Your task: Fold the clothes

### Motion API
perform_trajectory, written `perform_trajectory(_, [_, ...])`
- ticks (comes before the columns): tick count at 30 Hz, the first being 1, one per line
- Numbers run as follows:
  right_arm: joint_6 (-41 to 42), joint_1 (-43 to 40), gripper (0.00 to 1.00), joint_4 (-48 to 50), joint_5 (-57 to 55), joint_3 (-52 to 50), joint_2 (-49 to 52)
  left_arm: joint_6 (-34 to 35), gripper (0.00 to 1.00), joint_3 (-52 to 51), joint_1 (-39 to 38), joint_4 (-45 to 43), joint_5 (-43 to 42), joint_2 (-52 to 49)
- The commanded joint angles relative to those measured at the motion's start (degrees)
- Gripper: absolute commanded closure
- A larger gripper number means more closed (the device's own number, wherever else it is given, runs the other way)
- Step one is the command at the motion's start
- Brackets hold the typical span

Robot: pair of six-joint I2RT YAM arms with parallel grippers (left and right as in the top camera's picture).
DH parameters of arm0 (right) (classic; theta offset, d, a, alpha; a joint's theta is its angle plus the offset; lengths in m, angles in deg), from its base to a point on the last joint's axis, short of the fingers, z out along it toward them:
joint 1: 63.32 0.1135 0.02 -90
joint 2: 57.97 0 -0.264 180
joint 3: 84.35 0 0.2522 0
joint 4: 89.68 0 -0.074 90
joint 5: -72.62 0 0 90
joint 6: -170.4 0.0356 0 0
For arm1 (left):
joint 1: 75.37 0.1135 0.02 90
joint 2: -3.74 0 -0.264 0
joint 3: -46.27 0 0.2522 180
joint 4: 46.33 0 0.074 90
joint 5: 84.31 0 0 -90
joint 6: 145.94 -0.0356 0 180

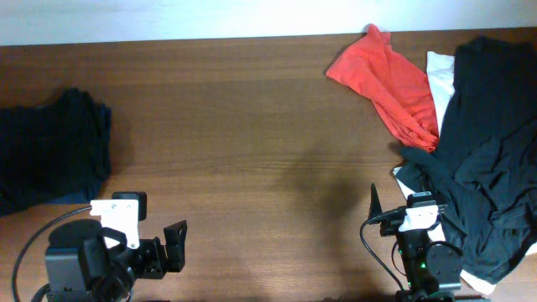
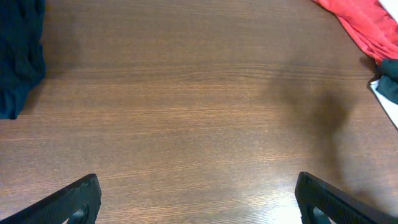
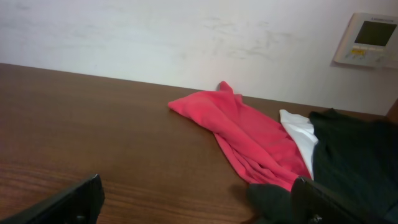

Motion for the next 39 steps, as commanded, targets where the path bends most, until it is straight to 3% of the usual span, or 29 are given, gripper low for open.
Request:
perform_trajectory(1, [-0.37, -0.52, 0.01, -0.26, 1.01, -0.26, -0.44, -1.14, 0.01, -0.13, -0.11, -0.02, 5.01, 0.98])
perform_trajectory(6, [-0.37, -0.52, 0.01, -0.26, 1.01, -0.26, -0.44, -6.67, 0.01, -8.35, -0.11, -11.82, 5.35, 7.3])
perform_trajectory(10, [-0.37, -0.52, 0.01, -0.26, 1.01, -0.26, -0.44, -7.21, 0.01, -27.58, -0.11, -28.52, 4.61, 19.39])
perform_trajectory(18, [-0.37, -0.52, 0.01, -0.26, 1.03, -0.26, -0.44, -13.03, 0.01, -50.34, -0.13, -56.26, 2.64, 34.73])
perform_trajectory(23, [-0.37, -0.52, 0.01, -0.26, 1.01, -0.26, -0.44, -12.94, 0.01, -57.59, -0.83, -69.7, 10.4, 35.69])
perform_trajectory(25, [-0.37, -0.52, 0.01, -0.26, 1.01, -0.26, -0.44, -12.94, 0.01, -59.6, -1.62, -72.67, 15.19, 35.69])
perform_trajectory(39, [-0.37, -0.52, 0.01, -0.26, 1.01, -0.26, -0.44, -12.52, 0.01, -62.34, -1.62, -68.63, 13.68, 35.69])
